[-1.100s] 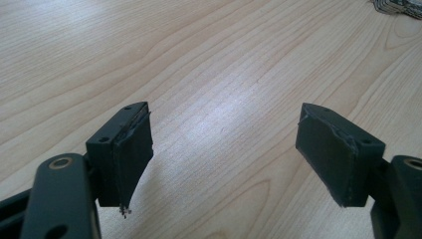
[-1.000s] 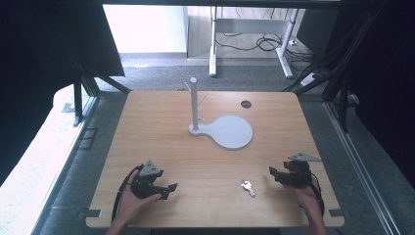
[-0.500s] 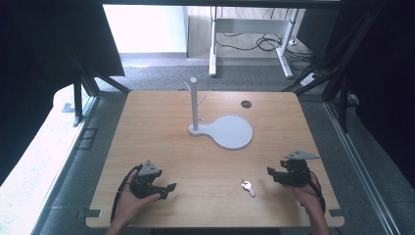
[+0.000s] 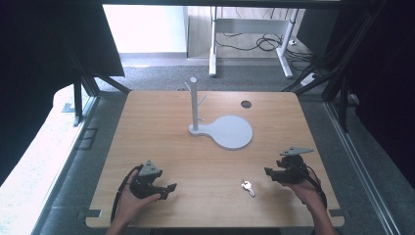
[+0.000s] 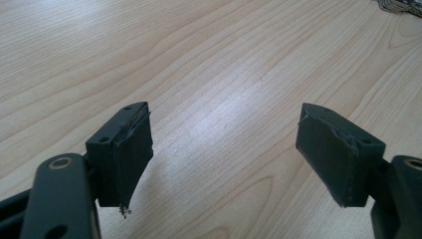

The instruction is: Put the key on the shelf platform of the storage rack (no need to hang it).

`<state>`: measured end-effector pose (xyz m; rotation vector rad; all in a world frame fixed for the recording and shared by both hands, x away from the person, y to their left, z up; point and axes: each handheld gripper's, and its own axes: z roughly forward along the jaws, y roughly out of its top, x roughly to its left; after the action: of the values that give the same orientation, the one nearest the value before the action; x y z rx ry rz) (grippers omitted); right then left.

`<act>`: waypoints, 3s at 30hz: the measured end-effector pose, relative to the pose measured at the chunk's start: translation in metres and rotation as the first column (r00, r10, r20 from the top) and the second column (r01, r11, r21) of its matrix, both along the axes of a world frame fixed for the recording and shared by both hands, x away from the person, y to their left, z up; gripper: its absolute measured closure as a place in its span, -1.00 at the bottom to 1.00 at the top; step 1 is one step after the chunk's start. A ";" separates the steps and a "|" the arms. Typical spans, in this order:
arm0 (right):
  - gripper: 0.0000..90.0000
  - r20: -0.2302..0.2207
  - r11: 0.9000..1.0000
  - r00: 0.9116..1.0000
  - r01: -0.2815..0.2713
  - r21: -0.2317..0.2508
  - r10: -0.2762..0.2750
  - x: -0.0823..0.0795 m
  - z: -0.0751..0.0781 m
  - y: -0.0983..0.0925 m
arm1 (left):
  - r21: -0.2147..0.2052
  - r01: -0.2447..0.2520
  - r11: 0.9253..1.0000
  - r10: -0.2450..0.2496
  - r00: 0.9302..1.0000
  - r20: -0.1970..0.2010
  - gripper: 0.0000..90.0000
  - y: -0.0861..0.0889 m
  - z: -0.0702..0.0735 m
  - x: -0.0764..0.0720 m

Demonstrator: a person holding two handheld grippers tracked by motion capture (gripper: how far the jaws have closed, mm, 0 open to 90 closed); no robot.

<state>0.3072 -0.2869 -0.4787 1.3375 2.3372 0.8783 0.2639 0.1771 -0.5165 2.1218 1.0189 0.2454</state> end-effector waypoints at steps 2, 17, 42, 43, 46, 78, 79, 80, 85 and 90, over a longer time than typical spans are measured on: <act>-0.07 -0.003 1.000 1.000 -0.012 -0.008 0.012 0.000 0.003 0.002 | 0.001 0.000 1.000 0.000 1.000 0.000 -0.50 0.000 0.000 0.000; 0.00 -0.058 0.996 0.995 -0.084 -0.011 0.084 0.006 0.016 0.022 | 0.000 0.007 1.000 -0.007 1.000 0.000 -0.50 0.000 0.000 0.000; 0.16 -0.190 0.968 0.959 -0.232 -0.095 0.212 0.010 0.016 0.080 | -0.023 0.013 1.000 -0.013 1.000 0.001 -0.50 0.004 0.003 0.000; 0.18 -0.200 0.967 0.957 -0.233 -0.101 0.210 0.010 0.015 0.082 | -0.023 0.013 1.000 -0.013 1.000 0.001 -0.50 0.004 0.004 0.000; 0.24 -0.224 0.964 0.952 -0.239 -0.117 0.209 0.011 0.010 0.085 | -0.018 0.016 1.000 -0.016 1.000 0.002 -0.50 0.003 0.003 -0.001; 0.67 -0.364 0.958 0.911 -0.257 -0.132 0.194 0.025 -0.018 0.100 | -0.008 0.018 1.000 -0.018 1.000 -0.009 -0.51 0.000 -0.001 0.000; 0.69 -0.368 0.959 0.910 -0.253 -0.131 0.190 0.026 -0.019 0.100 | -0.008 0.018 1.000 -0.018 1.000 -0.010 -0.51 0.000 -0.001 0.000; 0.70 -0.373 0.959 0.908 -0.253 -0.130 0.189 0.026 -0.019 0.100 | -0.008 0.017 1.000 -0.017 1.000 -0.010 -0.51 0.000 -0.001 0.000; 0.78 -0.385 0.956 0.902 -0.262 -0.128 0.196 0.027 -0.020 0.102 | -0.010 0.015 1.000 -0.015 1.000 -0.008 -0.51 0.002 0.000 0.001; 0.85 -0.400 0.954 0.895 -0.268 -0.132 0.196 0.026 -0.020 0.103 | -0.015 0.006 1.000 -0.007 1.000 -0.007 -0.51 0.005 0.001 0.001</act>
<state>0.3337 -0.1839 -0.4991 1.2600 2.8474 0.4696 0.2647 0.1820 -0.5156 2.1134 1.0146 0.2267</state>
